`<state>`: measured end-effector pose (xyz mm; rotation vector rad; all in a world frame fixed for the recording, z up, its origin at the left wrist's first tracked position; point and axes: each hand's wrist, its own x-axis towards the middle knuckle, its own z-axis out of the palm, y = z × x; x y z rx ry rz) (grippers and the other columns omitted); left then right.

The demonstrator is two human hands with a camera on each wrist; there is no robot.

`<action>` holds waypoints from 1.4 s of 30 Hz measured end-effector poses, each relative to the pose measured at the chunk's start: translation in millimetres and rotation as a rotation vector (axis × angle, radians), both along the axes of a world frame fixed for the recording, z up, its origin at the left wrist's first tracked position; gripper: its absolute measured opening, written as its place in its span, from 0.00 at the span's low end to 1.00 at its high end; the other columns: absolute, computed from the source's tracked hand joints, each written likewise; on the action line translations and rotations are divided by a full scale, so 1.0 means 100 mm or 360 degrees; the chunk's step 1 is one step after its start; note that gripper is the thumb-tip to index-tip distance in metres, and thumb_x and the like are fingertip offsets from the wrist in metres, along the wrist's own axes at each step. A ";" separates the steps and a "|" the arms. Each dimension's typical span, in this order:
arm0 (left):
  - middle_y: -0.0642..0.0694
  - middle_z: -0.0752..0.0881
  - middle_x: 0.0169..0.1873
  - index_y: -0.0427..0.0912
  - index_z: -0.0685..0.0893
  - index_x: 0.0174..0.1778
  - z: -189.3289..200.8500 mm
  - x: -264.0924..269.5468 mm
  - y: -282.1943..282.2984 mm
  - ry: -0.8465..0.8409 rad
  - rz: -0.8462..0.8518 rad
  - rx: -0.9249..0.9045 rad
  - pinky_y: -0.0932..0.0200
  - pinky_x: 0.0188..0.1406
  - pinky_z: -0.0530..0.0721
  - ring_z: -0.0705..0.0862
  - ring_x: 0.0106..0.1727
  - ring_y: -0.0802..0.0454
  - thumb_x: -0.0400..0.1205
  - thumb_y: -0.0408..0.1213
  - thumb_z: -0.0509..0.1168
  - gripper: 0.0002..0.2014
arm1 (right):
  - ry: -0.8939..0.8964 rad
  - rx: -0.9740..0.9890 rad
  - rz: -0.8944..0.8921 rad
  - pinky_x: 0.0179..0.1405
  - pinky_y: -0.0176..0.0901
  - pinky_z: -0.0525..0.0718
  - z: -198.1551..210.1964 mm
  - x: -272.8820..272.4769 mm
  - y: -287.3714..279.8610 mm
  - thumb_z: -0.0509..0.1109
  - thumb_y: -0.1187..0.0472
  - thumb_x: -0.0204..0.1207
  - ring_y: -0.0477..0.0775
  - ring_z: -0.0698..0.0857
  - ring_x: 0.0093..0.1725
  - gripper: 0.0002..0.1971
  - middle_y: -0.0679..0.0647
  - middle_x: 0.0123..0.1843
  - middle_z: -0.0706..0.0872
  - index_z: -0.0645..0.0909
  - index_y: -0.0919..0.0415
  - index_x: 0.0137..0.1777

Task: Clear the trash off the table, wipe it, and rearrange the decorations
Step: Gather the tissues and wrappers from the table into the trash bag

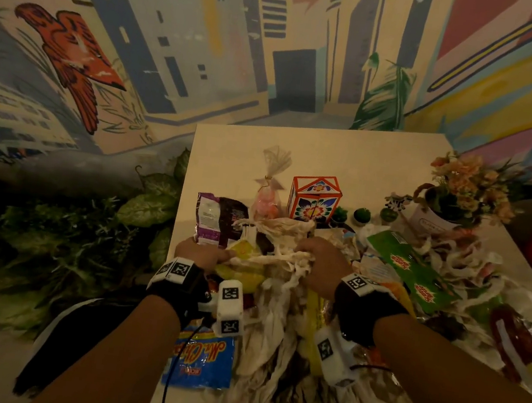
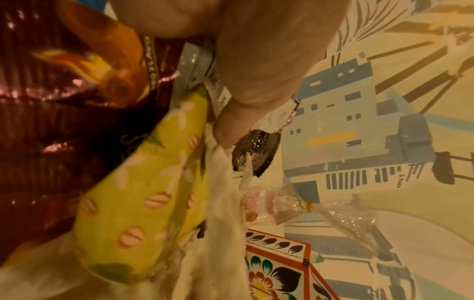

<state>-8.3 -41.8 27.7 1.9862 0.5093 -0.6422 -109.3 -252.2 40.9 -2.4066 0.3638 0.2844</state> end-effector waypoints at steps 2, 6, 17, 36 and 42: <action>0.41 0.89 0.48 0.40 0.84 0.49 0.03 -0.02 0.04 -0.0053 0.0047 -0.0042 0.41 0.52 0.87 0.88 0.48 0.39 0.64 0.38 0.83 0.21 | -0.0037 0.0000 -0.0022 0.66 0.46 0.73 0.05 -0.01 -0.04 0.75 0.60 0.71 0.61 0.76 0.69 0.25 0.60 0.69 0.77 0.77 0.61 0.68; 0.39 0.89 0.49 0.39 0.85 0.45 0.10 -0.04 0.08 -0.0286 0.0066 -0.0046 0.39 0.55 0.86 0.87 0.50 0.38 0.65 0.36 0.82 0.17 | -0.0029 -0.0030 -0.0053 0.69 0.49 0.75 0.18 0.00 -0.09 0.74 0.57 0.72 0.60 0.76 0.70 0.27 0.58 0.72 0.77 0.75 0.58 0.71; 0.46 0.88 0.43 0.38 0.88 0.55 0.50 -0.15 0.12 -0.0925 -0.0015 -0.0158 0.52 0.48 0.83 0.86 0.47 0.45 0.69 0.32 0.78 0.17 | -0.0234 0.0064 -0.0302 0.47 0.48 0.85 0.50 -0.02 -0.23 0.71 0.57 0.74 0.58 0.85 0.48 0.13 0.51 0.50 0.86 0.77 0.51 0.58; 0.45 0.86 0.45 0.40 0.84 0.56 0.76 -0.25 0.18 -0.0713 0.0566 -0.0786 0.69 0.22 0.78 0.82 0.33 0.59 0.73 0.28 0.75 0.16 | -0.0494 0.0465 -0.0552 0.49 0.56 0.88 0.90 0.00 -0.19 0.74 0.61 0.70 0.61 0.88 0.47 0.06 0.55 0.44 0.88 0.82 0.50 0.44; 0.44 0.89 0.47 0.44 0.86 0.50 0.73 -0.25 0.43 -0.0649 0.0614 -0.0780 0.58 0.34 0.86 0.87 0.38 0.53 0.71 0.29 0.76 0.14 | -0.0480 0.0444 -0.0534 0.40 0.49 0.85 0.93 0.01 -0.09 0.74 0.61 0.70 0.58 0.86 0.39 0.08 0.49 0.37 0.85 0.79 0.47 0.37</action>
